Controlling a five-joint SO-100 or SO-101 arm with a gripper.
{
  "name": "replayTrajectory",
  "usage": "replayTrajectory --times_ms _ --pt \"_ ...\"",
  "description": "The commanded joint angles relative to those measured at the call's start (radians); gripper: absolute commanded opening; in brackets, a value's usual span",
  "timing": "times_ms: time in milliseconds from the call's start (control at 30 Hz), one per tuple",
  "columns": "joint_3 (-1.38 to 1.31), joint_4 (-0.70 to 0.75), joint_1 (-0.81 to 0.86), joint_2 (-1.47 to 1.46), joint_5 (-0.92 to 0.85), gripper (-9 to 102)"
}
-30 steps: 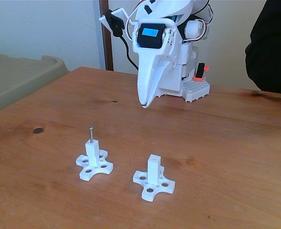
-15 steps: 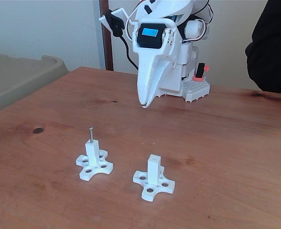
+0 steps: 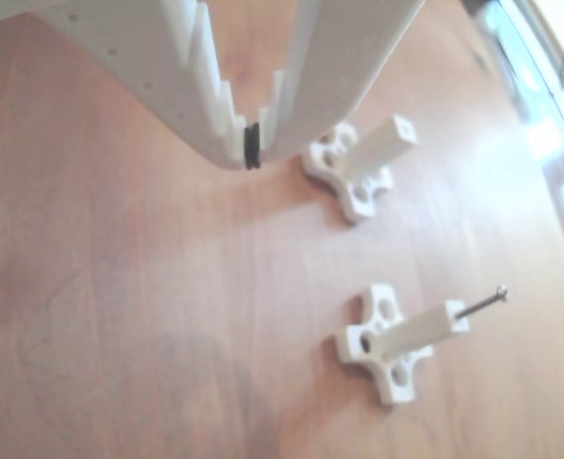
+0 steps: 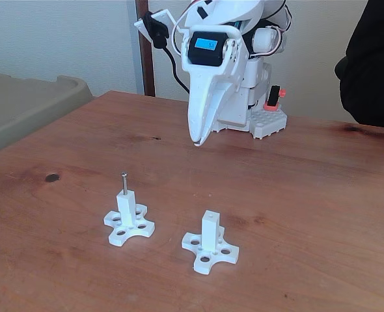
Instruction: Grab the screw and set it in the hole.
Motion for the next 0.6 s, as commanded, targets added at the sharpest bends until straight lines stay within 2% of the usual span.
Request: replayTrajectory --times_ms 0,567 --pt "-0.121 -0.011 0.009 -0.084 -0.011 -4" --pt "-0.431 0.003 -0.006 -0.402 0.054 -4"
